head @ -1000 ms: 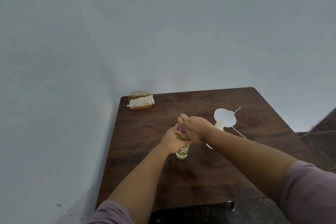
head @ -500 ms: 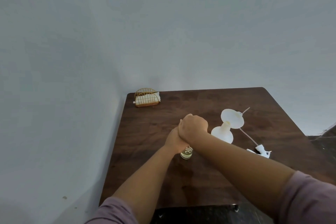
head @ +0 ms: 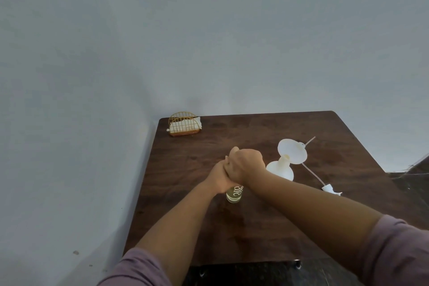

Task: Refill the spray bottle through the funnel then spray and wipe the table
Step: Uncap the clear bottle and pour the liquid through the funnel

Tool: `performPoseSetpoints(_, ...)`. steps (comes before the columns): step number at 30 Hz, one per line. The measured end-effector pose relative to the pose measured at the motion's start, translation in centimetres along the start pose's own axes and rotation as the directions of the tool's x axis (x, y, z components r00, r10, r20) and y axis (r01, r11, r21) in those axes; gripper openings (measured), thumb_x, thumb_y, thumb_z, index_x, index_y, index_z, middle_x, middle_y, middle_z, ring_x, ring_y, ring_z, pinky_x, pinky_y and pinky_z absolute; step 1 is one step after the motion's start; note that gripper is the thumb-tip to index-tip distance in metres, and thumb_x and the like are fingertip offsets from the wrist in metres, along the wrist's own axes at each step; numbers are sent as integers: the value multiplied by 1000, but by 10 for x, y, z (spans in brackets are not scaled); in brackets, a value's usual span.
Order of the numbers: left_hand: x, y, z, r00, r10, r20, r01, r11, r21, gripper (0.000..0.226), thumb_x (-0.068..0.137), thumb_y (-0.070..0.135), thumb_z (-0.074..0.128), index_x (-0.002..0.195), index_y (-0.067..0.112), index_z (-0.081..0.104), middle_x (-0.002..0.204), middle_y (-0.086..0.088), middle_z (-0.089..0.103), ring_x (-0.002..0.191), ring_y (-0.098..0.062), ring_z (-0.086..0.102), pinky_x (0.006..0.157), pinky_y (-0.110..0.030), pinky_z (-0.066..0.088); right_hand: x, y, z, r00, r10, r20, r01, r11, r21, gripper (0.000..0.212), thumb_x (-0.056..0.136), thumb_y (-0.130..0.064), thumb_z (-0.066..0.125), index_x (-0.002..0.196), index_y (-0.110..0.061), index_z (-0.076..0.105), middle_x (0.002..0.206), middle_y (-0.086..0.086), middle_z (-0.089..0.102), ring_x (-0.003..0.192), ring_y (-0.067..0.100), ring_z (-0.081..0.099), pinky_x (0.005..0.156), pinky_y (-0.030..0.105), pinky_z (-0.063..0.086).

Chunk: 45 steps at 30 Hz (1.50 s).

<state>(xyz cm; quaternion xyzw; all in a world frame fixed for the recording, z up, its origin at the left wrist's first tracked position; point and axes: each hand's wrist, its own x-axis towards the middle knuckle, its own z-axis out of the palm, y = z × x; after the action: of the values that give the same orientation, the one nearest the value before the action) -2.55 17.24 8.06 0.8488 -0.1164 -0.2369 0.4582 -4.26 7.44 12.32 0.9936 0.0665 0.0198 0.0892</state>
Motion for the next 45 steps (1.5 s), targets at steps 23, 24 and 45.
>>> performPoseSetpoints(23,7,-8,5,999,-19,48,25,992,-126,43,72,0,78,109,14,62,107,-8,69,103,-21,65,97,-42,52,-7,17,-38,911,131,392,-258,921,293,44,92,-53,46,98,-12,59,97,8,62,89,24,60,70,34,45)
performPoseSetpoints(24,8,-10,6,998,-18,55,25,993,-118,41,73,1,78,108,15,62,106,-7,70,102,-20,65,95,-40,52,-9,14,-36,916,105,388,-231,927,294,40,93,-48,48,96,-10,61,93,7,63,84,22,59,69,33,44)
performPoseSetpoints(45,9,-26,6,988,63,140,-42,987,-153,61,74,21,83,125,33,53,118,6,66,115,-13,60,101,-34,47,-5,37,-54,890,-148,432,-98,862,497,60,85,-32,63,138,-40,37,143,4,28,133,30,29,102,43,42)
